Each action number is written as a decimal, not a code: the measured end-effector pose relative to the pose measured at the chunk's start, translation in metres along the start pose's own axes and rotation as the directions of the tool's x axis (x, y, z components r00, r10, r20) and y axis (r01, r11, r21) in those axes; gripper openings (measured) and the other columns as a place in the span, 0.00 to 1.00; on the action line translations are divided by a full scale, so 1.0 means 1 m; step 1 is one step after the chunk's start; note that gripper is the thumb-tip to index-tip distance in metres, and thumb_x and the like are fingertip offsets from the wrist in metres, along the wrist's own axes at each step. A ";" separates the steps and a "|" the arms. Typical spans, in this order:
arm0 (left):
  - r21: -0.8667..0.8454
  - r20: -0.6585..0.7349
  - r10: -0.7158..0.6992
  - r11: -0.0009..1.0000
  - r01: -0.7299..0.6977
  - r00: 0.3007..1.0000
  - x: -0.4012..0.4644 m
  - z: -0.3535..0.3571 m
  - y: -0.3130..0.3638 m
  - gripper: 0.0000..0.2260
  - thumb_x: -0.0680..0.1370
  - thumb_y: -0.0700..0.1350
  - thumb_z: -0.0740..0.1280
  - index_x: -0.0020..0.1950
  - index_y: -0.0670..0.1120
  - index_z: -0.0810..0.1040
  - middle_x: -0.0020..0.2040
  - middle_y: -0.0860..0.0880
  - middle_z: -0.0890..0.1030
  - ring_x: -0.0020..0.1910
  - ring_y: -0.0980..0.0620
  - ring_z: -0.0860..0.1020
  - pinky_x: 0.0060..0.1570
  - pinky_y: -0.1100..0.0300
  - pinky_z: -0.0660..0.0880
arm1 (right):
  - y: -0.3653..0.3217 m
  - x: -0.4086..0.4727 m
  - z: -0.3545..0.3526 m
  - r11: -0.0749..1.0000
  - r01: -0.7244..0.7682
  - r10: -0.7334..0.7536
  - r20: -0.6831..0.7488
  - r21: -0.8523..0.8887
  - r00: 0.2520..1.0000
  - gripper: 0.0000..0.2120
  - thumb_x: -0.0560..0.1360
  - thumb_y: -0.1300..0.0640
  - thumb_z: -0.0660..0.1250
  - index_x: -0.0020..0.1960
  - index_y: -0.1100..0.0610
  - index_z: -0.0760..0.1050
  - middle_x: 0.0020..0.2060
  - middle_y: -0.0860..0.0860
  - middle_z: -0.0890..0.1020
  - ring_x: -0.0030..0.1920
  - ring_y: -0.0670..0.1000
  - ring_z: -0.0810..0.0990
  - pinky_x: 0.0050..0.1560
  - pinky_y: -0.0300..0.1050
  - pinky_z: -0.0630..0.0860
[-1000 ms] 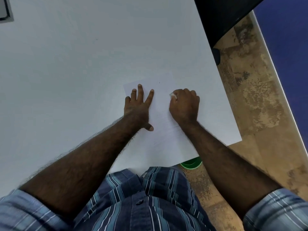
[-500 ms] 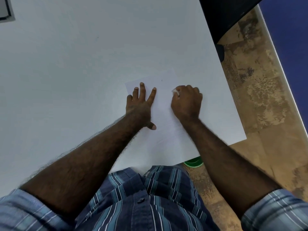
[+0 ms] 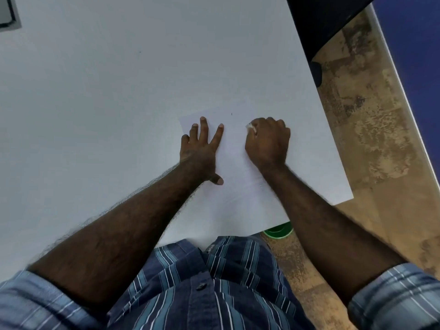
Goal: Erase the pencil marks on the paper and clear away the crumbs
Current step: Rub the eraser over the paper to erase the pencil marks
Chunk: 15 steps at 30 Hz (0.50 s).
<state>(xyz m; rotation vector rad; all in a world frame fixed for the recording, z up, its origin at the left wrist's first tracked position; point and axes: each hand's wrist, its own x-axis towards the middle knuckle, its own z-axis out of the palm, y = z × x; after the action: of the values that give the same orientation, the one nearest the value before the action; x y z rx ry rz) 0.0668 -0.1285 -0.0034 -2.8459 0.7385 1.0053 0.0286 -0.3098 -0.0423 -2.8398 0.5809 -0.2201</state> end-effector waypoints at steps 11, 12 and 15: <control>-0.004 -0.036 0.009 1.000 -0.010 0.999 0.000 0.002 -0.002 0.71 0.60 0.70 0.80 0.83 0.53 0.32 0.81 0.36 0.31 0.82 0.33 0.44 0.78 0.39 0.53 | -0.027 -0.030 -0.001 0.966 0.246 -0.254 0.147 0.075 0.956 0.10 0.79 0.54 0.64 0.52 0.53 0.84 0.45 0.52 0.84 0.48 0.60 0.79 0.50 0.55 0.72; -0.011 -0.029 0.010 1.000 -0.010 1.000 0.000 0.002 -0.002 0.71 0.60 0.70 0.80 0.83 0.53 0.31 0.81 0.36 0.31 0.82 0.33 0.43 0.79 0.39 0.52 | -0.020 -0.017 0.000 0.980 0.193 -0.196 0.103 0.042 0.975 0.09 0.78 0.54 0.65 0.51 0.53 0.83 0.44 0.52 0.84 0.48 0.60 0.79 0.50 0.55 0.72; -0.028 -0.015 0.006 1.000 -0.006 1.000 0.000 0.002 -0.001 0.71 0.60 0.69 0.81 0.82 0.54 0.30 0.81 0.38 0.30 0.82 0.34 0.41 0.80 0.39 0.50 | -0.002 0.018 0.000 1.000 0.022 -0.022 0.055 0.001 0.998 0.08 0.78 0.53 0.65 0.50 0.53 0.83 0.45 0.53 0.84 0.50 0.61 0.79 0.51 0.54 0.70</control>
<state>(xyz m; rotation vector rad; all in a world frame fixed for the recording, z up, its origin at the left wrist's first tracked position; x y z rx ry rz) 0.0665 -0.1271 -0.0050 -2.8794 0.7402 1.0044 0.0452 -0.3152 -0.0396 -2.8429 0.5391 -0.1457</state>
